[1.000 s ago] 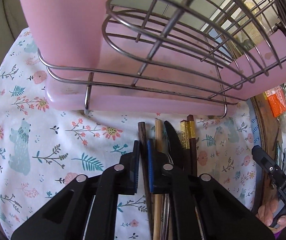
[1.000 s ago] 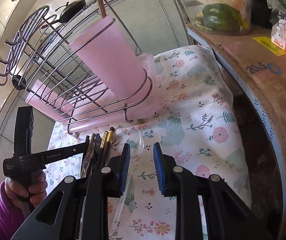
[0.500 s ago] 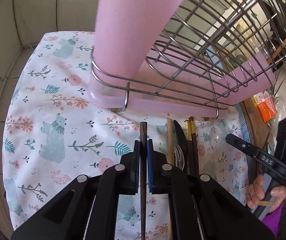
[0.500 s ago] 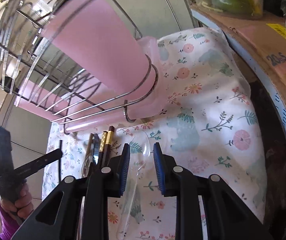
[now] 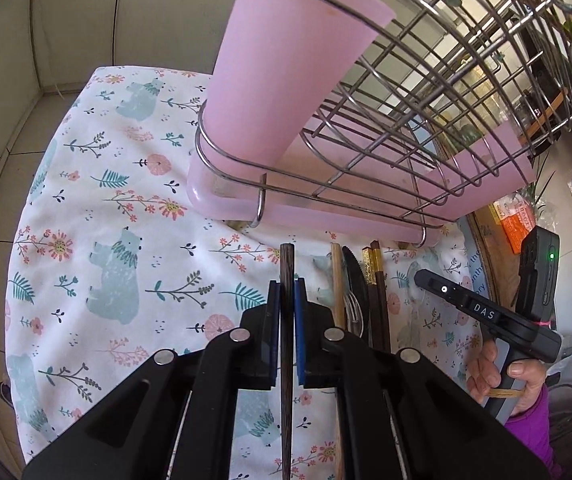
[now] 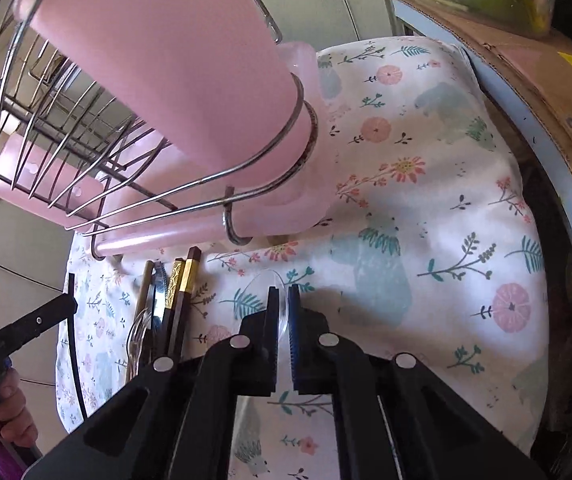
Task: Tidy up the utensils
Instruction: 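Grasp a dark chopstick with the left gripper while the right gripper grasps a clear plastic utensil, then lower the dark chopstick into the pink cup with the left gripper while the right releases its utensil there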
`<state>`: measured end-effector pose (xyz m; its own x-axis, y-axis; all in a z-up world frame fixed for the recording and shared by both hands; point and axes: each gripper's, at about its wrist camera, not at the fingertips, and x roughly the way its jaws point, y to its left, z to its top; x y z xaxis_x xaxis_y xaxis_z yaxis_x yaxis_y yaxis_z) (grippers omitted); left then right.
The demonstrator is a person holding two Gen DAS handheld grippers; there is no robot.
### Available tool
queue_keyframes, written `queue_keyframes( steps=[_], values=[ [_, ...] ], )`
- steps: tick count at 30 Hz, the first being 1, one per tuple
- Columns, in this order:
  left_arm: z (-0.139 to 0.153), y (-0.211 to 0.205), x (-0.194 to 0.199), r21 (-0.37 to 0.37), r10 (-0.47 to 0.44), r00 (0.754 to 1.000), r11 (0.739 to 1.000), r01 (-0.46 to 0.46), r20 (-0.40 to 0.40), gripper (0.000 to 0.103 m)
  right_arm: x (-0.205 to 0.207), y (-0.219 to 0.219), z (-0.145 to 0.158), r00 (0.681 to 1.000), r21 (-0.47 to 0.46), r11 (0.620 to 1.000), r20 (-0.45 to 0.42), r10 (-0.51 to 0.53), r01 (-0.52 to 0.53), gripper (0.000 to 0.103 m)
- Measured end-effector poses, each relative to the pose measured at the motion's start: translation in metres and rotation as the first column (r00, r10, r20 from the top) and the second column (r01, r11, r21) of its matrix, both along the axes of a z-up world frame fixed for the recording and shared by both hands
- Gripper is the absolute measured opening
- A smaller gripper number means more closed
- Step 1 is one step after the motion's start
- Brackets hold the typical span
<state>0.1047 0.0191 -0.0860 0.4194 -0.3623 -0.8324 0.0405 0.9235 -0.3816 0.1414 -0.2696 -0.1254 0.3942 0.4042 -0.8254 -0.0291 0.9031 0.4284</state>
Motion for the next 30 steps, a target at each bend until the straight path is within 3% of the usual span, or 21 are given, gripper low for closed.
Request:
queue_keyframes(
  steps=[11, 19, 30],
  values=[
    [0.038, 0.012, -0.024, -0.039, 0.017, 0.989, 0.999, -0.012, 0.145, 0.006, -0.049, -0.007, 0.057, 0.973, -0.023, 0.998, 0.228, -0.045, 0.051, 0.002],
    [0.08, 0.011, -0.043, -0.059, 0.039, 0.959, 0.998, -0.023, 0.281, 0.006, -0.073, -0.011, 0.12, 0.899, -0.079, 0.989, 0.432, -0.077, 0.123, 0.002],
    [0.134, 0.022, -0.059, -0.084, 0.076, 0.899, 0.995, -0.044, 0.431, 0.006, -0.087, -0.025, 0.183, 0.809, -0.086, 0.979, 0.579, -0.099, 0.182, 0.002]
  ],
)
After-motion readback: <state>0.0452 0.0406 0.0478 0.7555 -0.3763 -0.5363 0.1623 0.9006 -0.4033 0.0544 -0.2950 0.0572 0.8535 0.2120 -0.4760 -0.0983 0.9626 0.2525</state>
